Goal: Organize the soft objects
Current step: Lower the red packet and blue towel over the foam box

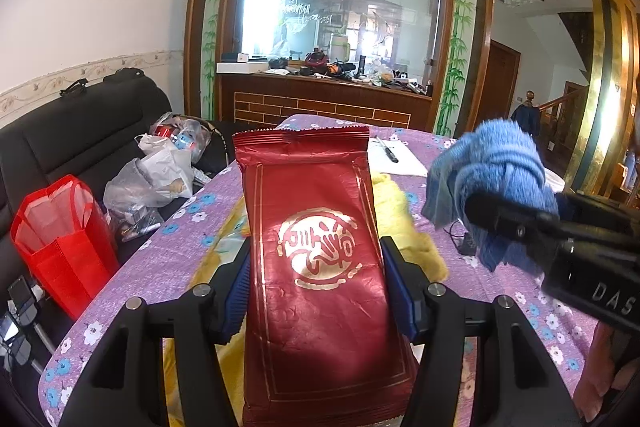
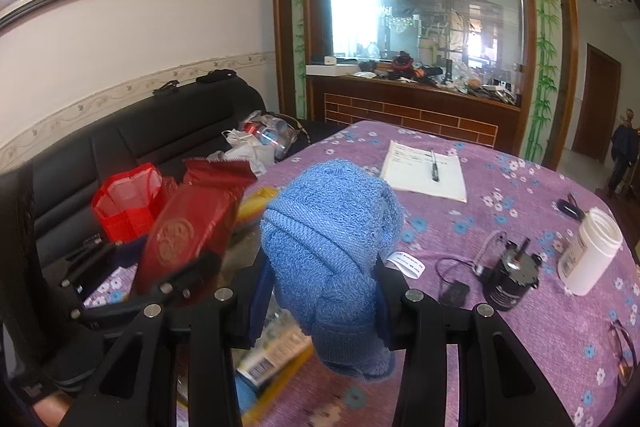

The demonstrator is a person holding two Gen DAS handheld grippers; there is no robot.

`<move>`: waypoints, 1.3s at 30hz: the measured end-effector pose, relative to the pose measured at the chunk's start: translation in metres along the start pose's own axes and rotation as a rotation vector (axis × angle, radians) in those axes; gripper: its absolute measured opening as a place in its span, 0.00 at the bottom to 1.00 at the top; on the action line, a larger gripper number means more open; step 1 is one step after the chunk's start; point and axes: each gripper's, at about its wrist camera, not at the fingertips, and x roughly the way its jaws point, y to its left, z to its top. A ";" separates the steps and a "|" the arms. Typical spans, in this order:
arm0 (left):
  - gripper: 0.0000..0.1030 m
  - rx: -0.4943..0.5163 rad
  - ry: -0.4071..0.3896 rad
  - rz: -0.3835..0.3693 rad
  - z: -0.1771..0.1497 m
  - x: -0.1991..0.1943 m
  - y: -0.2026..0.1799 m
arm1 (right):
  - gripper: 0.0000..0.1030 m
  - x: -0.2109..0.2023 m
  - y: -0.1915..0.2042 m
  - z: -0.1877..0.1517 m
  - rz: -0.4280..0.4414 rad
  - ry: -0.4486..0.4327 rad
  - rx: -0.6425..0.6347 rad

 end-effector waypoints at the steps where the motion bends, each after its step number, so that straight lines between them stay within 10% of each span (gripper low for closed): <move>1: 0.57 -0.001 0.003 0.004 -0.001 0.000 0.003 | 0.45 0.003 0.002 0.002 0.006 0.001 0.002; 39: 0.58 -0.001 0.092 0.015 -0.011 0.025 0.021 | 0.45 0.104 -0.014 0.013 0.098 0.155 0.178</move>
